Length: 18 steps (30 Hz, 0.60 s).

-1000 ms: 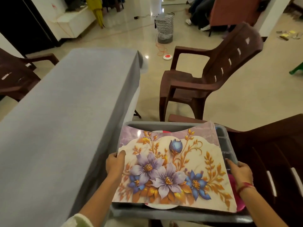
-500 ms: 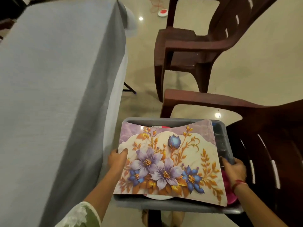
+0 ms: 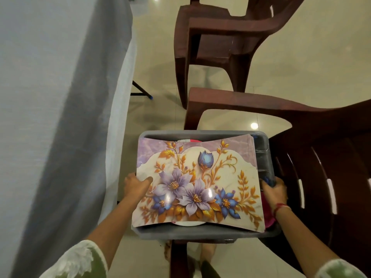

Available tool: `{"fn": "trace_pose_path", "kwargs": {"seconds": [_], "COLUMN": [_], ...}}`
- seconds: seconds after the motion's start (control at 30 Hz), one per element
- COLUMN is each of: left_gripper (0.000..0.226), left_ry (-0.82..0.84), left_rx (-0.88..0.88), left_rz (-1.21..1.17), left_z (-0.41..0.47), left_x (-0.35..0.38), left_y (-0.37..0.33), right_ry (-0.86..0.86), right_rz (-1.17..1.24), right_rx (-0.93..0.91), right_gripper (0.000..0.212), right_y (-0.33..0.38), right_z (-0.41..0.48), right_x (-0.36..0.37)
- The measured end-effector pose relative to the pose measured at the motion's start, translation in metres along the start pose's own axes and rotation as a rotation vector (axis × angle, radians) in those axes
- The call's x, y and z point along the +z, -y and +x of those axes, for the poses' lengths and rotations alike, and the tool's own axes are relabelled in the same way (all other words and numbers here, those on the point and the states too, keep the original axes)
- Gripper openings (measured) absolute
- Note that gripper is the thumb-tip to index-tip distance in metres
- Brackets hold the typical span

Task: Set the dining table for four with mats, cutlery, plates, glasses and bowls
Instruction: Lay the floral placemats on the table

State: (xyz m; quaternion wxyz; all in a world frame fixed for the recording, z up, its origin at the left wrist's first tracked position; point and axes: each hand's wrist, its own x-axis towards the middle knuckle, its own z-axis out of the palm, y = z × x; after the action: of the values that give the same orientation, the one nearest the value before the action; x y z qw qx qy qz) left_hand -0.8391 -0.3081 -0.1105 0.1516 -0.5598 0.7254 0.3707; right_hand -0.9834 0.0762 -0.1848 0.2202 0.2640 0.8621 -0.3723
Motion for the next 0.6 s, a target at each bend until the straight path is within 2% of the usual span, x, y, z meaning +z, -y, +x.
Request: {"fn": "trace_pose_path", "kwargs": {"seconds": [0.1, 0.2, 0.23, 0.33, 0.4, 0.47, 0.6], "left_gripper": [0.064, 0.068, 0.068, 0.069, 0.071, 0.072, 0.071], "left_ry": [0.01, 0.006, -0.006, -0.042, -0.061, -0.059, -0.062], "left_rx": [0.002, -0.004, 0.009, 0.112, 0.156, 0.183, 0.226], "left_rz": [0.055, 0.131, 0.131, 0.143, 0.149, 0.124, 0.091], "left_z": [-0.018, -0.037, -0.045, -0.067, -0.081, -0.096, -0.107], "left_x": [-0.003, -0.005, -0.008, -0.018, -0.022, -0.027, -0.033], "left_y": [-0.01, -0.009, -0.008, -0.004, -0.002, 0.001, 0.009], "right_ry": [0.096, 0.136, 0.115, -0.012, -0.018, 0.049, 0.115], "right_rz": [-0.034, -0.03, -0.045, -0.033, 0.047, 0.069, -0.112], "right_rx": [-0.006, 0.0, -0.011, -0.116, -0.187, -0.21, -0.181], "right_gripper": [0.05, 0.079, 0.08, 0.056, 0.042, 0.042, 0.043], "right_y": [-0.002, 0.005, 0.009, 0.026, 0.035, 0.038, 0.033], "right_z": [-0.002, -0.018, -0.027, -0.069, -0.096, -0.116, -0.114], "right_x": [-0.008, -0.02, -0.026, -0.041, -0.043, -0.039, -0.026]}}
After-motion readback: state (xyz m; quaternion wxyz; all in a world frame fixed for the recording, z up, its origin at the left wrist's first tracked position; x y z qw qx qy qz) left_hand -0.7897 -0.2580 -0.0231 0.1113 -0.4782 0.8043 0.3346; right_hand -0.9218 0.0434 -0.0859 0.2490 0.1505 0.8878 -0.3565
